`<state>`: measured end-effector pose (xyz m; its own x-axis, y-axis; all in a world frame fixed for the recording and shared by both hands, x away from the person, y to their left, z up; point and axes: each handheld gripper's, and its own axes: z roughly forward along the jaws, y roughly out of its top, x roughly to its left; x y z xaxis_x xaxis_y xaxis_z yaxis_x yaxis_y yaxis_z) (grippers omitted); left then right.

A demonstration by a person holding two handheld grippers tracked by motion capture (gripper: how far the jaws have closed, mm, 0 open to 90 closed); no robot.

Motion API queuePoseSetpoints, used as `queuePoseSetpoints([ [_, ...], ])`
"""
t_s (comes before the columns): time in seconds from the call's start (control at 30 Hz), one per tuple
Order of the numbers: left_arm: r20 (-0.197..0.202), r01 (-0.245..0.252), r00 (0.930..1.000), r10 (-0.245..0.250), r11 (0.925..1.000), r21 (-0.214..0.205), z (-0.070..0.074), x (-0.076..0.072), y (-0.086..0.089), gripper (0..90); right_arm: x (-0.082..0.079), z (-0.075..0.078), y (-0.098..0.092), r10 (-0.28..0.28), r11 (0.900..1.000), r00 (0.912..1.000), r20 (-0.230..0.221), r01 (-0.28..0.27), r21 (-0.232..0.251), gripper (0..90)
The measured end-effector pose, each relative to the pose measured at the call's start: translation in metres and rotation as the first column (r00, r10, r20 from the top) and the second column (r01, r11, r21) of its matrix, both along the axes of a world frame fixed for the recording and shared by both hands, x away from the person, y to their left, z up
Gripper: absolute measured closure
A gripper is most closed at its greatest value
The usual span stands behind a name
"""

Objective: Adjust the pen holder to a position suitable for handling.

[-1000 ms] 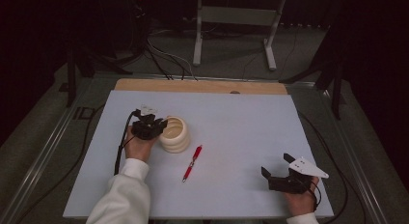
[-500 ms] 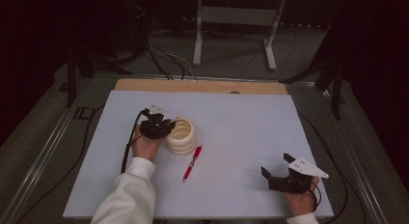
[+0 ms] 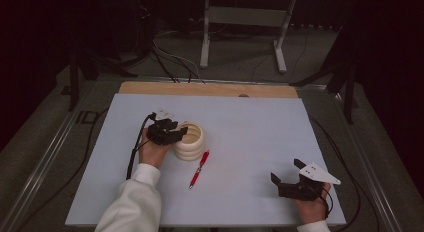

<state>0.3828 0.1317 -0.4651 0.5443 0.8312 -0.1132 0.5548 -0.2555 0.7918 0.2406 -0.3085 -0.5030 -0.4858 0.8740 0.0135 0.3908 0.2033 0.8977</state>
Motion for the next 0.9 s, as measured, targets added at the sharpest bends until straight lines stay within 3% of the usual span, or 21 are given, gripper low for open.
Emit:
queuePoseSetpoints([
  [0.2,0.069,-0.049,0.9964,0.05,0.9988,-0.005,0.006,-0.005,0.003,25.5,0.0,0.0,-0.001,-0.002,1.0,1.0,0.001,0.002,0.002,0.0],
  [0.27,0.074,-0.048,0.9961,0.049,0.9988,-0.009,0.007,-0.006,0.005,17.1,0.0,0.0,-0.001,-0.001,1.0,1.0,0.001,0.001,0.002,0.0],
  [0.37,0.088,-0.033,0.9956,0.033,0.9994,-0.008,0.009,-0.009,0.011,11.7,0.0,0.0,0.0,-0.001,1.0,1.0,0.002,0.001,0.003,0.0],
  [0.4,0.11,-0.033,0.9934,0.033,0.9994,-0.008,0.012,-0.012,0.015,11.7,0.0,0.0,0.0,0.0,1.0,1.0,0.002,0.0,0.002,0.0],
  [0.5,0.124,-0.033,0.9917,0.034,0.9994,-0.011,0.014,-0.014,0.018,1.4,0.0,0.0,0.0,-0.001,1.0,1.0,0.002,0.001,0.002,0.0],
  [0.53,0.124,-0.033,0.9917,0.034,0.9994,-0.011,0.014,-0.014,0.018,1.4,0.0,0.0,0.0,-0.001,1.0,1.0,0.003,0.001,0.002,0.0],
  [0.57,0.162,-0.05,0.9856,0.049,0.9988,-0.002,0.018,-0.02,0.024,1.4,0.0,0.0,0.0,-0.001,1.0,1.0,0.003,0.001,0.002,0.0],
  [0.8,0.162,-0.056,0.9852,0.056,0.9984,-0.007,0.019,-0.028,0.037,0.3,0.0,0.0,0.0,0.0,1.0,1.0,0.004,0.0,0.002,0.0],
  [0.9,0.169,-0.08,0.9824,0.08,0.9968,-0.004,0.019,-0.034,0.044,0.4,0.0,0.0,0.0,0.0,1.0,1.0,0.005,0.0,0.002,0.0],
])
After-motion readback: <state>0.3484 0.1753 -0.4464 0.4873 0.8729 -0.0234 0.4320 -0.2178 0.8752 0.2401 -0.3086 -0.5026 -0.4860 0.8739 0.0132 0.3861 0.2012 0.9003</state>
